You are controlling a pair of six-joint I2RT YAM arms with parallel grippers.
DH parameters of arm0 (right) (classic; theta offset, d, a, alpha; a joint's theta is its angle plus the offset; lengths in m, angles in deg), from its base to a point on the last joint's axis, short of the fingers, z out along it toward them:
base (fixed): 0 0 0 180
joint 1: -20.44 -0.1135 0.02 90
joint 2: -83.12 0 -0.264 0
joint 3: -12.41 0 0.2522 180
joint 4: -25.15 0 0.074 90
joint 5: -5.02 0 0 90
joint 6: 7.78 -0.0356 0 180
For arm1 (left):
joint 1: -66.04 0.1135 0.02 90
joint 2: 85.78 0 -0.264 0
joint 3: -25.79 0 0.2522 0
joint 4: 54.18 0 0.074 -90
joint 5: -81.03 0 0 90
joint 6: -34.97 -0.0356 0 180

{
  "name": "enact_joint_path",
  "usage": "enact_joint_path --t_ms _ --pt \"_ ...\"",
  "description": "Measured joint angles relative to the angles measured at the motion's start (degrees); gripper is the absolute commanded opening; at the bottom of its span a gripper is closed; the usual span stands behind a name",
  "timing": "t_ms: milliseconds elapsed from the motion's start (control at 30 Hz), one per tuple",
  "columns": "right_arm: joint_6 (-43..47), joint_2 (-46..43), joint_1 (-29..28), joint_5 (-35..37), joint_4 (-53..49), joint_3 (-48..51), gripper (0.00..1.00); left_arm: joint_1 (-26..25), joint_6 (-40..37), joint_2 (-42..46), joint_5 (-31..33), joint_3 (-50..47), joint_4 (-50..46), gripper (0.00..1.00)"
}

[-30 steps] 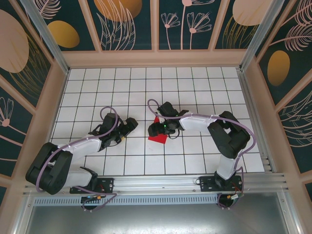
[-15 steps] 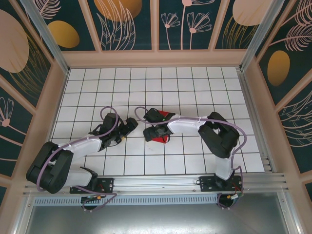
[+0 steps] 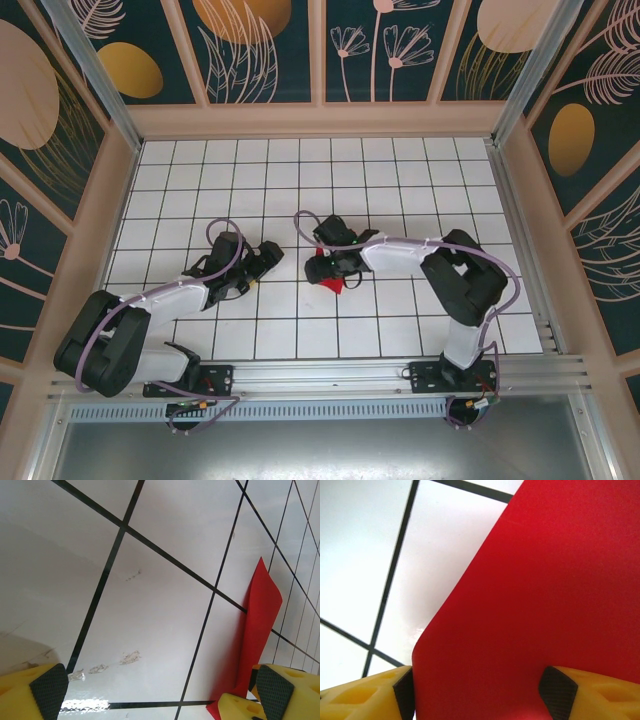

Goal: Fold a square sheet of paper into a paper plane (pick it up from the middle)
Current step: Fold the triangle a second time at the center of the table.

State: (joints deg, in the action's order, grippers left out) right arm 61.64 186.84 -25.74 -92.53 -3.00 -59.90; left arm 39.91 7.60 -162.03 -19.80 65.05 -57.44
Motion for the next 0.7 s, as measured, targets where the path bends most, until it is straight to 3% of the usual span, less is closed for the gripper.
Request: enact_joint_path --t_ms 133,433,700 --pt "0.9 -0.6 2.4 -5.7 1.8 1.3 0.76 0.0 -0.1 -0.1 -1.0 0.0 0.5 0.98" --pt "2.1 -0.7 3.7 -9.2 2.3 1.6 0.8 0.0 -0.7 -0.8 -2.3 0.0 1.9 0.99" --pt "2.2 -0.4 3.8 -8.9 2.0 1.4 0.74 0.0 -1.0 -1.2 -3.0 0.0 2.9 0.96"
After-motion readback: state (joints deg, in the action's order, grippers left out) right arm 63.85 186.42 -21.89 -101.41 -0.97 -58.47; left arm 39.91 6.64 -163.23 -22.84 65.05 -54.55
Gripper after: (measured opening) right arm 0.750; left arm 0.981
